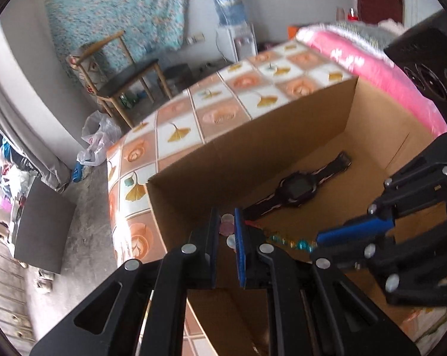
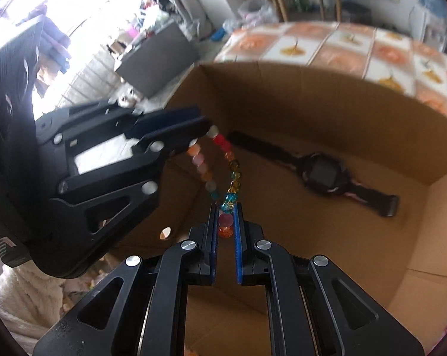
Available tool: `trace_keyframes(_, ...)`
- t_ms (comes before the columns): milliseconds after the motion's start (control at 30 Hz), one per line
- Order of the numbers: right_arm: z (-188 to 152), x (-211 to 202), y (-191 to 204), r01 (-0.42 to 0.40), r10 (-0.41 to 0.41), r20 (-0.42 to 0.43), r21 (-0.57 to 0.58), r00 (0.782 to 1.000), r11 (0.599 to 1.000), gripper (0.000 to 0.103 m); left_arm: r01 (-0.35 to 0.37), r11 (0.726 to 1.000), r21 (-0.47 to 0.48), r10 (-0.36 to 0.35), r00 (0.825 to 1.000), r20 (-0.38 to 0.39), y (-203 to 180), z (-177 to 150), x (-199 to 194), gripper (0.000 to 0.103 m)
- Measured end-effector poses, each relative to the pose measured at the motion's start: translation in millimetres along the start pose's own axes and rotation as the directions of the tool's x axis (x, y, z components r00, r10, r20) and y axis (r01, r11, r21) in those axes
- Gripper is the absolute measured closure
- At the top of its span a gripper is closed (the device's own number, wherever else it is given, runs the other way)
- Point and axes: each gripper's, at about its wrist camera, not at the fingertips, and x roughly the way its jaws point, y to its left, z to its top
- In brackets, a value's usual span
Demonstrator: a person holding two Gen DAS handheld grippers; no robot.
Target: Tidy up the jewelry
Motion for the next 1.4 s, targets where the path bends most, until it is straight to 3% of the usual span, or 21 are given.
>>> trace_keyframes(133, 1.8, 15.0, -9.3, -0.1, 0.108, -0.089, 0.097, 0.99, 0.99, 0.09, -0.004, 0.999, 0.035, 0.007, 0.996, -0.083, 4.1, 5.8, 20.6, 0.091)
trace_keyframes(200, 1.6, 17.2, -16.1, -0.136, 0.15, -0.099, 0.142, 0.984, 0.981, 0.083, -0.01, 0.999, 0.031, 0.013, 0.995, -0.095, 6.0, 7.3, 23.4, 0.075)
trace_keyframes(233, 1.0, 17.8, -20.4, -0.164, 0.183, -0.104, 0.172, 0.978, 0.971, 0.074, -0.001, 1.0, 0.02, 0.002, 0.996, -0.092, 7.5, 7.9, 23.0, 0.066)
trace_keyframes(300, -2.1, 15.3, -28.5, -0.194, 0.218, -0.092, 0.214, 0.972, 0.957, 0.072, 0.021, 1.0, 0.006, -0.021, 0.998, -0.063, 10.3, 8.5, 17.5, 0.061)
trace_keyframes(500, -23.1, -35.6, -36.8, -0.16, 0.153, 0.053, 0.192, 0.987, 0.968, 0.067, -0.006, 1.0, 0.012, 0.006, 0.998, 0.069, 7.4, 2.5, -20.4, 0.041)
trace_keyframes(567, -36.0, -69.2, -35.3, -0.105, 0.079, 0.157, 0.16, 0.984, 0.982, 0.055, -0.035, 0.999, 0.0, 0.035, 0.992, 0.125, 8.3, -7.0, -40.8, 0.028)
trace_keyframes(600, -46.5, -91.3, -34.7, -0.057, 0.023, 0.235, 0.136, 0.972, 0.989, 0.052, -0.044, 0.999, -0.011, 0.045, 0.989, 0.141, 9.3, -10.7, -48.1, 0.024)
trace_keyframes(667, -73.3, -129.1, -34.6, 0.051, -0.09, 0.377, 0.11, 0.922, 0.993, 0.037, -0.055, 0.997, -0.054, 0.064, 0.982, 0.175, 14.4, -22.6, -64.0, 0.019)
trace_keyframes(700, -85.8, -144.2, -34.2, 0.107, -0.145, 0.437, 0.112, 0.888, 0.988, 0.033, -0.046, 0.995, -0.087, 0.062, 0.98, 0.187, 18.5, -31.1, -71.3, 0.018)
trace_keyframes(733, -104.6, -161.9, -33.8, 0.185, -0.224, 0.509, 0.126, 0.831, 0.975, 0.028, -0.026, 0.991, -0.129, 0.051, 0.979, 0.196, 23.5, -40.5, -76.7, 0.016)
trace_keyframes(800, -124.6, -177.3, -44.0, 0.268, -0.313, 0.568, 0.164, 0.761, 0.949, 0.023, 0.033, 0.979, -0.199, 0.008, 0.98, 0.2, 31.7, -57.3, -79.4, 0.015)
trace_keyframes(833, -135.9, -178.8, -50.6, 0.297, -0.356, 0.575, 0.198, 0.736, 0.934, 0.022, 0.069, 0.969, -0.239, -0.02, 0.979, 0.202, 35.8, -66.0, -78.2, 0.015)
trace_keyframes(867, -142.8, -175.1, -58.8, 0.301, -0.378, 0.565, 0.228, 0.734, 0.926, 0.022, 0.112, 0.955, -0.274, -0.056, 0.977, 0.205, 39.1, -74.1, -75.1, 0.015)
trace_keyframes(967, -157.8, -154.2, -97.4, 0.232, -0.373, 0.474, 0.33, 0.798, 0.915, 0.022, 0.195, 0.91, -0.366, -0.134, 0.973, 0.186, 44.8, -88.8, -57.3, 0.015)
trace_keyframes(1033, -166.0, -133.9, -124.4, 0.08, -0.274, 0.431, 0.416, 0.86, 0.906, 0.023, 0.252, 0.877, -0.409, -0.187, 0.963, 0.192, 46.7, -94.3, -46.9, 0.015)
trace_keyframes(1100, -169.2, -111.8, -141.9, -0.096, -0.134, 0.428, 0.476, 0.894, 0.874, 0.032, 0.308, 0.835, -0.455, -0.245, 0.95, 0.194, 48.5, -97.9, -37.0, 0.015)
trace_keyframes(1167, -172.4, -101.3, -148.5, -0.204, -0.039, 0.43, 0.505, 0.902, 0.839, 0.042, 0.381, 0.787, -0.485, -0.319, 0.924, 0.21, 48.2, -99.7, -28.1, 0.015)
trace_keyframes(1267, -177.5, -99.8, -145.7, -0.202, -0.059, 0.437, 0.527, 0.898, 0.826, 0.046, 0.462, 0.733, -0.499, -0.396, 0.887, 0.24, 45.8, -100.2, -21.6, 0.015)
trace_keyframes(1333, -182.5, -102.3, -141.8, -0.184, -0.08, 0.431, 0.537, 0.899, 0.823, 0.052, 0.487, 0.723, -0.49, -0.42, 0.873, 0.248, 41.4, -99.5, -20.8, 0.015)
trace_keyframes(1400, -189.8, -103.1, -140.0, -0.196, -0.071, 0.427, 0.549, 0.902, 0.813, 0.059, 0.468, 0.742, -0.481, -0.401, 0.884, 0.241, 36.1, -97.8, -21.8, 0.014)
